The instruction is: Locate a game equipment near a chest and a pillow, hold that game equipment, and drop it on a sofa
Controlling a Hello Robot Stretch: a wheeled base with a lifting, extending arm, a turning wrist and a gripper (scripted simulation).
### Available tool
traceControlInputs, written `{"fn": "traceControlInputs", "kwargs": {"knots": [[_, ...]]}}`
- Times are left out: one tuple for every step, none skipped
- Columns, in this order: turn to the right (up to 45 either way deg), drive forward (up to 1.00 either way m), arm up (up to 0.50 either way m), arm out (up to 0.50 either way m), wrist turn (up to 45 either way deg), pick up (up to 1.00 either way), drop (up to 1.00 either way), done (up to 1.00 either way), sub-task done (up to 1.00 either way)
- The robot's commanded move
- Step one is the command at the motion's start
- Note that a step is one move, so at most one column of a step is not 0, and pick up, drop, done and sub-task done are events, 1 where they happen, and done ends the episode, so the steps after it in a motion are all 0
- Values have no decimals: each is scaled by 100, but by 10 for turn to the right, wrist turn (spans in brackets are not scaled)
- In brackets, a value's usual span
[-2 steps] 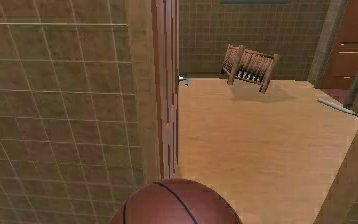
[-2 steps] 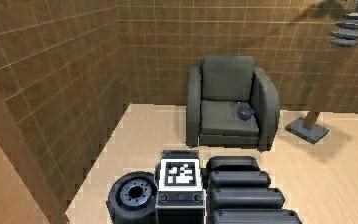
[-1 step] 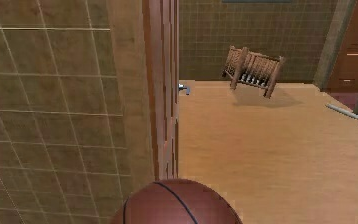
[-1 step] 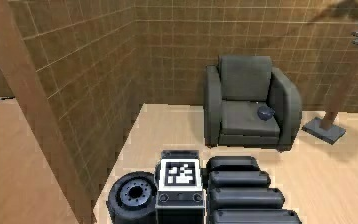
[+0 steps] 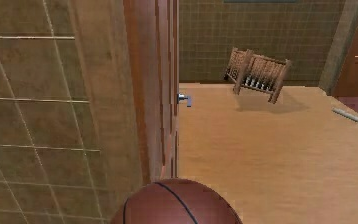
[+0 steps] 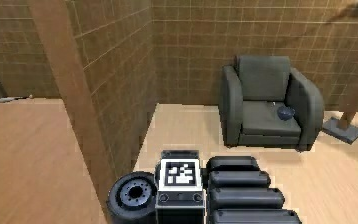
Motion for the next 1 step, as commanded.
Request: {"fn": "traceControlInputs", "kwargs": {"knots": [[450,0,0,0,0,0,0,0,0]]}}
